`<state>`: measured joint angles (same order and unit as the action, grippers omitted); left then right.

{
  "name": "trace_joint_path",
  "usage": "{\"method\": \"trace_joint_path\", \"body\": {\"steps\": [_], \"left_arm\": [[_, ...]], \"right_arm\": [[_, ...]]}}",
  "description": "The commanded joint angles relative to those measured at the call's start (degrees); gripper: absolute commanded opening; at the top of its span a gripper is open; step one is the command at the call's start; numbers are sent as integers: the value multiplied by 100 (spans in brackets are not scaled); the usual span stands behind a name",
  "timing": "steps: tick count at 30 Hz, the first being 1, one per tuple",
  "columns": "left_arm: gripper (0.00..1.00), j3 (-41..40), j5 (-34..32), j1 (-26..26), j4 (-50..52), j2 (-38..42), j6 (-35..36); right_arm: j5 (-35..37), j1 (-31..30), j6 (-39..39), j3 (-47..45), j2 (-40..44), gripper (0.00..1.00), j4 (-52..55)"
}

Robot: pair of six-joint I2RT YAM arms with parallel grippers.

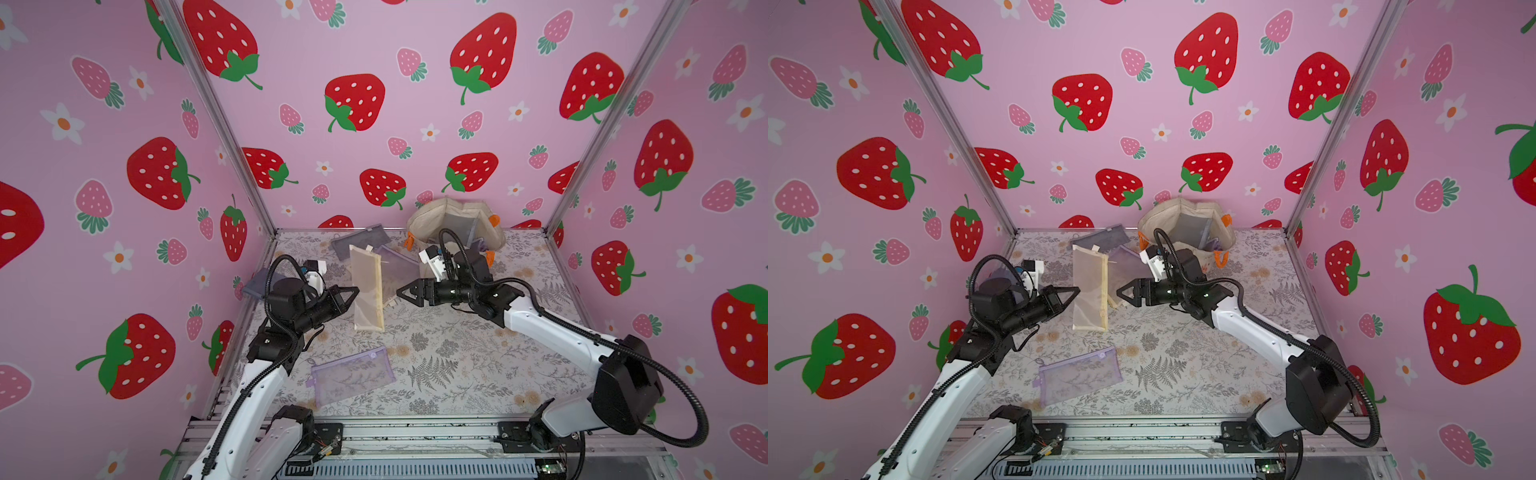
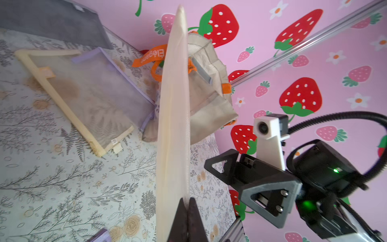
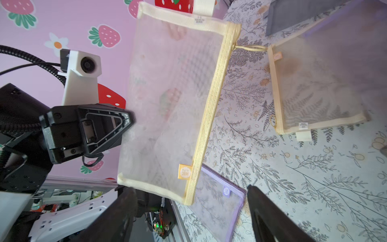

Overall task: Put the pencil pouch into the canvas bag
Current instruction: Pick up the pencil pouch from the center of the board.

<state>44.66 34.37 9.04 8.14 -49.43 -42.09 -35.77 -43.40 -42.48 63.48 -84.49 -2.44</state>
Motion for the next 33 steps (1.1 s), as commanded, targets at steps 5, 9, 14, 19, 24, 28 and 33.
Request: {"method": "trace_joint_path", "body": {"steps": [5, 9, 14, 19, 24, 28, 33], "left_arm": [[0, 697, 603, 531, -767, -118, -75], [0, 868, 593, 834, -1093, -261, -192], [0, 857, 565, 1130, -1467, -418, -349], [0, 770, 420, 1306, -1539, -447, -353], [0, 761, 305, 1311, -1496, -399, -354], [0, 734, 281, 1327, -1597, -364, -430], [0, 751, 305, 1320, -1808, -330, -595]], "right_arm": [[-554, 103, -1216, -278, -91, 84, -1592], [-716, 131, -1642, -347, -203, 84, -2265], [-869, 174, -2184, -482, -296, 82, -3072], [-818, 187, -2192, -609, -157, 66, -3247], [-767, 243, -2009, -692, 99, 62, -3223], [-792, 245, -1863, -729, 232, 64, -3258], [-746, 268, -1905, -843, 343, 73, -3549]]}}
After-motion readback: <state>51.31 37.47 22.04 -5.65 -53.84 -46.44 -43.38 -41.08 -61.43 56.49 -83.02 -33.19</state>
